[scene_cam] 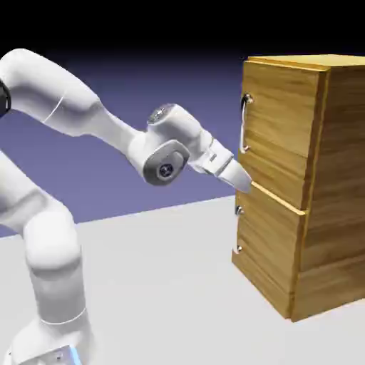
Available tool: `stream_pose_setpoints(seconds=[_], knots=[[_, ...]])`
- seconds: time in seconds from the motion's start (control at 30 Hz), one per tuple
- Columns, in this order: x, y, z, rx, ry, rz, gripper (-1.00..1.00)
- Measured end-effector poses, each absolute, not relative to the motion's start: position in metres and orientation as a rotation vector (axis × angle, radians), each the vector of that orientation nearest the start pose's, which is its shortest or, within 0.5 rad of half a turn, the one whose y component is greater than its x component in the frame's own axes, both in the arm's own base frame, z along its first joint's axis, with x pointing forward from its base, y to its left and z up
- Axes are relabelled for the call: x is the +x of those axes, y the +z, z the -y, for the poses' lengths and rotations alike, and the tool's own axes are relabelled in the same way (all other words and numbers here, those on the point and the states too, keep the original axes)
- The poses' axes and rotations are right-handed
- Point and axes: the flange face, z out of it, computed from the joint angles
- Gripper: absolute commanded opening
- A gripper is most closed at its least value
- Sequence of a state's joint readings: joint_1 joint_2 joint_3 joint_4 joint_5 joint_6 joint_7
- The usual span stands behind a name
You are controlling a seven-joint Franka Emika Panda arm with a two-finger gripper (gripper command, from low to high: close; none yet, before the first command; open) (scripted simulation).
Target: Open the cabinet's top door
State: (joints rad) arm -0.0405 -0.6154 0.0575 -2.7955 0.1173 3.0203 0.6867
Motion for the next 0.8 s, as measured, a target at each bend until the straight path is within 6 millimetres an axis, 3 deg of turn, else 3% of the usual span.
stream_pose_setpoints(seconds=[0.43,0.8], knots=[[0.351,0.566,0.006,-2.152,-1.282,-1.099,0.00],[0.324,0.603,-0.023,-1.966,-1.437,-1.078,0.00]])
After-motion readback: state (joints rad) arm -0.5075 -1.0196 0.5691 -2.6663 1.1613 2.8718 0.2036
